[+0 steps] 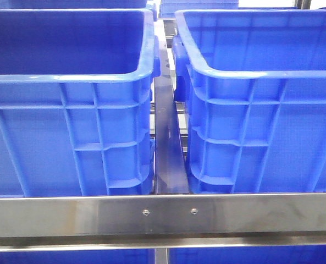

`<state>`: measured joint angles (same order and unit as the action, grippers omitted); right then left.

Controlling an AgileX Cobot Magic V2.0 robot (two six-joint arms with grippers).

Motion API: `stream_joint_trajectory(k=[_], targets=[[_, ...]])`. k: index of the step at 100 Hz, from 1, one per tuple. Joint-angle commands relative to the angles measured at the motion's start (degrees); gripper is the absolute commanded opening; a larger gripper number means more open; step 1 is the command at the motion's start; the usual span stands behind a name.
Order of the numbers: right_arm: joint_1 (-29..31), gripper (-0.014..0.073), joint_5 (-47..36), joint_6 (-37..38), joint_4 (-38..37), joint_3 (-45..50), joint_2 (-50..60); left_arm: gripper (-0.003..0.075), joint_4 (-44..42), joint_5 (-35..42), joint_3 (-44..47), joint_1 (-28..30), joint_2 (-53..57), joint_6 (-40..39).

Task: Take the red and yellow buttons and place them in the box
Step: 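Lower the left gripper into the button crate toward a yellow button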

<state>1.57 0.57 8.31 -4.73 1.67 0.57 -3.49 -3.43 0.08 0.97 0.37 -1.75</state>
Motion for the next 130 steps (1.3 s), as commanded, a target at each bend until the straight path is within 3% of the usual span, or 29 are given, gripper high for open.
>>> stream_joint_trajectory(k=[1,57,90,117,124,130], targets=[[0.1,-0.0064,-4.2,-0.4,-0.1,-1.0,1.3,-0.002,0.6,4.8,2.9,0.1,1.7,-0.2],[0.1,-0.0064,-4.2,-0.4,-0.1,-1.0,1.3,-0.002,0.6,3.4,-0.8,0.1,1.7,-0.2],[0.1,-0.0064,-4.2,-0.4,-0.1,-1.0,1.3,-0.002,0.6,-13.4,-13.6,0.1,-3.8,-0.2],[0.1,-0.0064,-4.2,-0.4,-0.1,-1.0,1.3,-0.0016,0.6,-20.8,-24.9,0.1,-19.3,-0.2],[0.1,-0.0064,-4.2,-0.4,-0.1,-1.0,1.3,0.0029,0.6,-22.1,-28.0,0.1,-24.4,-0.2],[0.1,-0.0064,-4.2,-0.4,-0.1,-1.0,1.3,0.0134,0.7,-22.4,-30.4,0.1,-28.9,-0.2]])
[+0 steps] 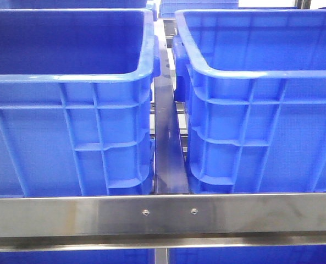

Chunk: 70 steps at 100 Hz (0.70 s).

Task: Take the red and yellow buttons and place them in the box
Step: 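Lower the left gripper into the button crate toward a yellow button, then close the left gripper on the yellow-capped button and lift it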

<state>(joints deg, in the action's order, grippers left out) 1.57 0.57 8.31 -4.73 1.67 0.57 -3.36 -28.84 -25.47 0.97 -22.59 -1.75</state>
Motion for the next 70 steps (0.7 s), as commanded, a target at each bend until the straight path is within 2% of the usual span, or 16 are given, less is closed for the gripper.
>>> stream_joint_trajectory(k=[1,13,18,23,38,70], targets=[[0.1,-0.0064,-4.2,-0.4,-0.1,-1.0,1.3,0.0149,0.6,3.1,-5.5,0.1,-6.4,-0.2],[0.1,-0.0064,-4.2,-0.4,-0.1,-1.0,1.3,0.0463,0.6,3.2,-10.4,0.1,-14.5,-0.2],[0.1,-0.0064,-4.2,-0.4,-0.1,-1.0,1.3,0.0557,0.6,3.2,-12.3,0.1,-17.8,-0.2],[0.1,-0.0064,-4.2,-0.4,-0.1,-1.0,1.3,0.0612,0.7,3.0,-14.2,0.1,-21.1,-0.2],[0.1,-0.0064,-4.2,-0.4,-0.1,-1.0,1.3,0.0621,0.9,-0.9,-21.4,0.1,-31.6,-0.2],[0.1,-0.0064,-4.2,-0.4,-0.1,-1.0,1.3,0.0621,0.6,-19.9,-38.7,0.1,-53.7,0.5]])
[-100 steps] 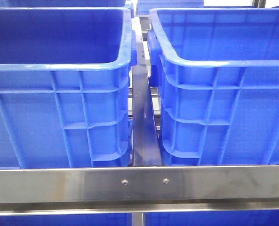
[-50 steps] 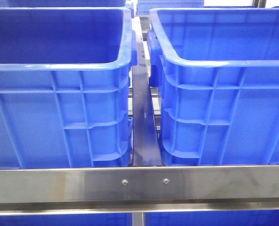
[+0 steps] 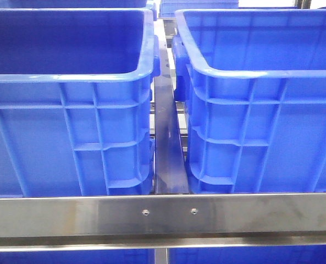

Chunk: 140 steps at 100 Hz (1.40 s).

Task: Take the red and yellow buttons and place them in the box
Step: 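Close the left gripper on the yellow-capped button and lift it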

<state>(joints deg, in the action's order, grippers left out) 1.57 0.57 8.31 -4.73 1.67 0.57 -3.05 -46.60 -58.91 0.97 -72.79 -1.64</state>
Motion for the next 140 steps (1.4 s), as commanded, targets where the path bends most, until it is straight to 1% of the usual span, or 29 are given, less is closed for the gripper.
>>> stream_joint_trajectory(k=[1,13,36,52,68,115,120,127,132,134,140], targets=[[0.1,-0.0064,-4.2,-0.4,-0.1,-1.0,1.3,0.0621,0.3,-2.8,-6.0,0.1,-3.9,0.6],[0.1,-0.0064,-4.2,-0.4,-0.1,-1.0,1.3,0.062,0.3,-6.5,-11.2,-0.1,-10.1,1.6],[0.1,-0.0064,-4.2,-0.4,-0.1,-1.0,1.3,0.062,0.3,-6.5,-18.5,-0.5,-17.9,2.6],[0.1,-0.0064,-4.2,-0.4,-0.1,-1.0,1.3,0.0621,0.3,-6.7,-21.6,-0.5,-21.7,2.6],[0.1,-0.0064,-4.2,-0.4,-0.1,-1.0,1.3,0.062,0.4,-7.2,-23.1,-0.5,-24.6,2.7],[0.1,-0.0064,-4.3,-0.4,-0.1,-1.0,1.3,0.0617,0.1,-6.4,-23.3,-0.5,-29.8,2.7],[0.1,-0.0064,-4.3,-0.4,-0.1,-1.0,1.3,0.0594,0.1,-6.2,-23.3,-0.5,-29.8,2.7],[0.1,-0.0064,-4.3,-0.4,-0.1,-1.0,1.3,0.0516,0.1,-5.8,-23.3,-0.5,-29.8,2.7],[0.1,-0.0064,-4.3,-0.4,-0.1,-1.0,1.3,0.0421,0.1,-5.5,-23.3,-0.5,-29.8,2.7],[0.1,-0.0064,-4.3,-0.4,-0.1,-1.0,1.3,0.0397,0.1,-5.3,-23.3,-0.5,-29.8,2.7],[0.1,-0.0064,-4.3,-0.4,-0.1,-1.0,1.3,0.0292,0.1,-4.9,-23.3,-0.5,-29.8,2.7]])
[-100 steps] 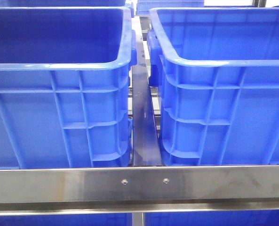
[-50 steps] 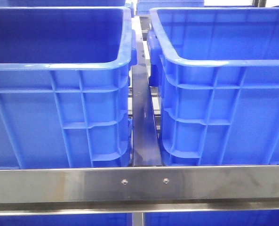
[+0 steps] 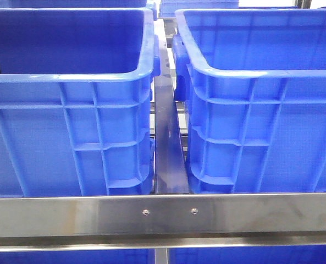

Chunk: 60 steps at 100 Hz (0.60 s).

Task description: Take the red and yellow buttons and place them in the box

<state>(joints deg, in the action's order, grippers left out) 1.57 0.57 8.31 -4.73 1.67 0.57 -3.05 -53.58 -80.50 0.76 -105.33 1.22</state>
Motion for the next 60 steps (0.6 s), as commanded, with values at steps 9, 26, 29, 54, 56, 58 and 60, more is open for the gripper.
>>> stream_joint_trajectory(k=[9,26,29,54,56,58,60], targets=[[0.1,-0.0064,-4.3,-0.4,-0.1,-1.0,1.3,0.0184,0.1,2.3,-1.7,-0.3,2.8,-0.2],[0.1,-0.0064,-4.3,-0.4,-0.1,-1.0,1.3,0.0158,0.1,2.3,-1.7,-0.3,3.3,0.1],[0.1,-0.0064,-4.3,-0.4,-0.1,-1.0,1.3,0.0158,0.1,2.3,-1.7,-0.3,3.7,0.5],[0.1,-0.0064,-4.3,-0.4,-0.1,-1.0,1.3,0.0158,4.2,3.0,0.5,-0.6,10.6,8.4],[0.1,-0.0064,-4.3,-0.4,-0.1,-1.0,1.3,0.0158,4.9,3.1,0.8,-0.6,11.3,9.0],[0.1,-0.0064,-4.3,-0.4,-0.1,-1.0,1.3,0.0158,5.7,3.3,1.2,-0.6,12.1,9.7],[0.1,-0.0064,-4.3,-0.4,-0.1,-1.0,1.3,0.0158,6.7,3.3,1.7,-0.6,12.8,10.4]])
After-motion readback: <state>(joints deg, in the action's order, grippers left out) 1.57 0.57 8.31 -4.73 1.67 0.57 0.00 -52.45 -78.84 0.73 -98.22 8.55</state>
